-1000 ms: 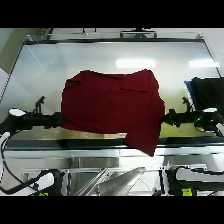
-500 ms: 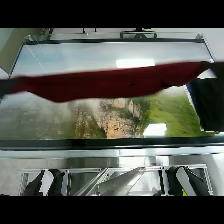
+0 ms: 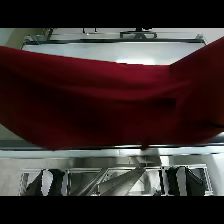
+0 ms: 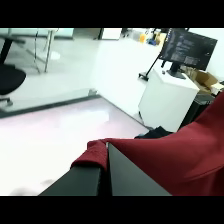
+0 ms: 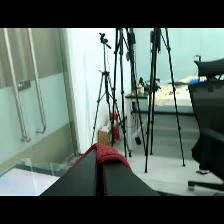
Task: Fold the shirts.
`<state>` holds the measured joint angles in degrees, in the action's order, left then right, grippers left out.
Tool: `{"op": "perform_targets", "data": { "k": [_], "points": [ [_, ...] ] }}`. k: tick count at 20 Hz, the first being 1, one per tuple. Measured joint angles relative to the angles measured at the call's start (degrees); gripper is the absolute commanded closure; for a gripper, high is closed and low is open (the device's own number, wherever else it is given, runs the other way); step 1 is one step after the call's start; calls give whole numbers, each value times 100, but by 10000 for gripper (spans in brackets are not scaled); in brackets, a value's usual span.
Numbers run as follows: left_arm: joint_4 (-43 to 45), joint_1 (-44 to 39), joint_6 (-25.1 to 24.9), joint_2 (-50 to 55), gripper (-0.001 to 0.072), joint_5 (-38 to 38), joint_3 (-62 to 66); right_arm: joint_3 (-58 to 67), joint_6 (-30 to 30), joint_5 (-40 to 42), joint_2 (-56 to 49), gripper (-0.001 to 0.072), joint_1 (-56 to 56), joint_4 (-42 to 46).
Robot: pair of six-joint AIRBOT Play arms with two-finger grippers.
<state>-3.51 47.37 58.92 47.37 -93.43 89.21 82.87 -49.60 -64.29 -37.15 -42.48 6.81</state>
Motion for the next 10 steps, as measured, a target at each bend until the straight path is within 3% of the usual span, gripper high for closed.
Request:
{"op": "perform_targets", "data": {
  "k": [5,10],
  "points": [
    [1460,-1375,-116,1064,681,625,-660,-407,162,-57,-1128,699,1139,422],
    [2562,-2444,-476,3080,689,1344,-841,-649,260,538,-3163,699,2328,1060]
  ]
}}
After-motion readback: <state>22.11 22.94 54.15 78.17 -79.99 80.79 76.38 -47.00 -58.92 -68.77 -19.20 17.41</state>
